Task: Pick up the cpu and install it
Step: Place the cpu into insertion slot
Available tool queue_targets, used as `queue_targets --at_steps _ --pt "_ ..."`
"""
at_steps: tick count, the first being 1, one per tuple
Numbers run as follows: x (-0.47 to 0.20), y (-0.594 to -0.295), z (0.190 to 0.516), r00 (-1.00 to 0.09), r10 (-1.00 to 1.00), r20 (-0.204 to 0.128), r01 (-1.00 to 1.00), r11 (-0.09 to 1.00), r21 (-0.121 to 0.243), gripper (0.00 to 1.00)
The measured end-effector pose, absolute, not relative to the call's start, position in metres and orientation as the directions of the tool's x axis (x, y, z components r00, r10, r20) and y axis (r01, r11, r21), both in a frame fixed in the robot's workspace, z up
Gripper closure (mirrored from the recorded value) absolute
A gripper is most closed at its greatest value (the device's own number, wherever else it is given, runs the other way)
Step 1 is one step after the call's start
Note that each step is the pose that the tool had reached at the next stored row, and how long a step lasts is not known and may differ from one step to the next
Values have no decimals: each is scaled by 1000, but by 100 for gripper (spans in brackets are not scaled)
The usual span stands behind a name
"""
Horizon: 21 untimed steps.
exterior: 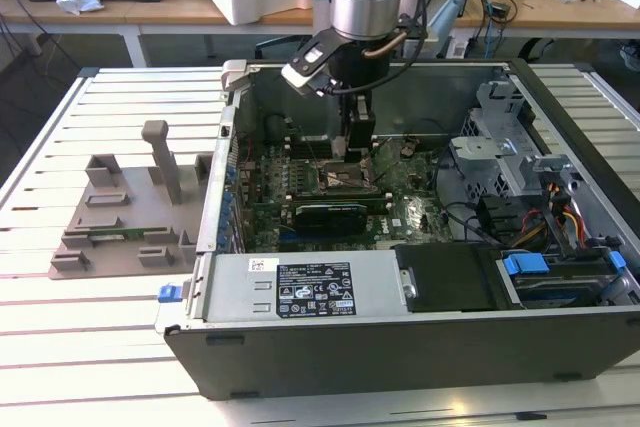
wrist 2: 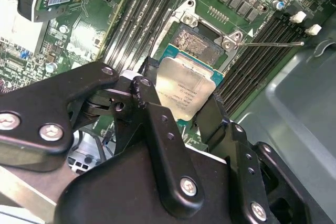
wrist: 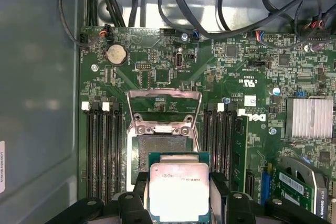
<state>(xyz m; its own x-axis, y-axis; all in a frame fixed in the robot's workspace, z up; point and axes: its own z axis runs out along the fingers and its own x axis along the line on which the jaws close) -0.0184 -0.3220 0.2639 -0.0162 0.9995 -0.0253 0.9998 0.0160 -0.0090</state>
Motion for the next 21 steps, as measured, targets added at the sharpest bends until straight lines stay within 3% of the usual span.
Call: queue_targets --at_steps 21 --pt "-19 -317 235 -16 1000 -25 1000 16 -9 46"
